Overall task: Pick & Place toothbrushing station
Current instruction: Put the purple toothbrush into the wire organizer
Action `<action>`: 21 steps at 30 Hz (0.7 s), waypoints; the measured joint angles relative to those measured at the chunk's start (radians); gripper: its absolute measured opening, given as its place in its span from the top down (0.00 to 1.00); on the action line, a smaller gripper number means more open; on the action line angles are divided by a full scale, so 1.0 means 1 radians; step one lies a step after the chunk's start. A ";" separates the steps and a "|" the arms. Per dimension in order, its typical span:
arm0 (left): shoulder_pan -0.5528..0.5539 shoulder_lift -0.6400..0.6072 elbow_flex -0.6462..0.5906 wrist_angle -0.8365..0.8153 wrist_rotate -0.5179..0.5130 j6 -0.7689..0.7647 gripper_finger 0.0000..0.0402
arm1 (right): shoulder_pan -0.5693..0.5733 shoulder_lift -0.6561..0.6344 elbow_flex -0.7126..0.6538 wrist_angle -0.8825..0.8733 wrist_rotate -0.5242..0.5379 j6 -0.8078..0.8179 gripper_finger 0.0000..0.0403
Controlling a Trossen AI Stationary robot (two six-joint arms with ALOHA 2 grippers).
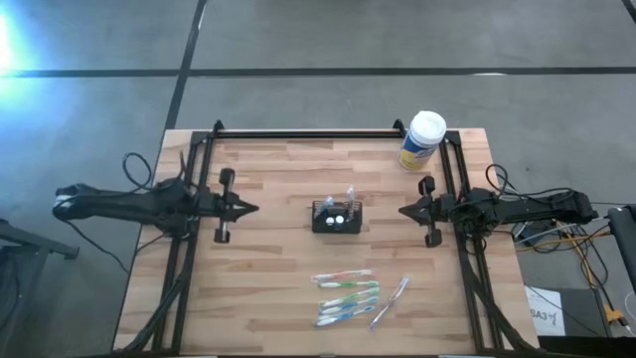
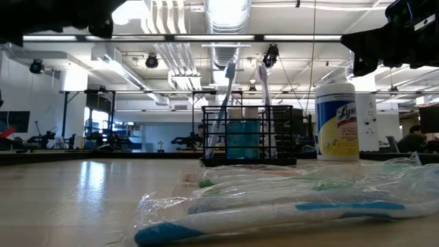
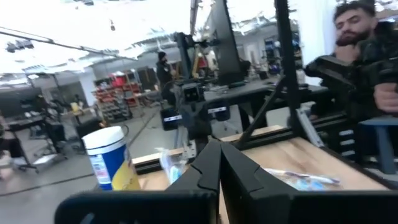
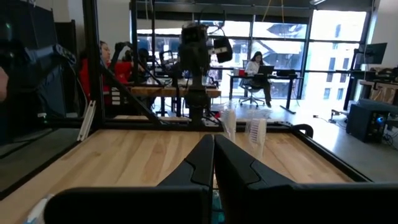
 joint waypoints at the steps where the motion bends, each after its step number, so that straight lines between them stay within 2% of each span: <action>1: 0.007 -0.017 -0.029 0.034 -0.002 -0.001 0.98 | 0.000 0.000 0.000 0.000 0.000 0.000 0.98; 4: 0.031 -0.079 -0.094 0.099 -0.007 -0.048 0.99 | 0.000 0.000 0.000 0.000 0.000 -0.001 0.98; 10: 0.046 -0.167 -0.168 0.110 -0.004 -0.137 0.99 | 0.000 0.000 0.000 0.000 0.000 -0.004 0.98; 16: 0.044 -0.229 -0.223 0.116 0.010 -0.167 0.99 | 0.000 0.000 0.000 0.000 0.000 -0.009 0.98; 21: 0.045 -0.238 -0.242 0.084 -0.035 -0.187 0.99 | 0.000 0.000 0.000 0.000 0.000 -0.024 0.98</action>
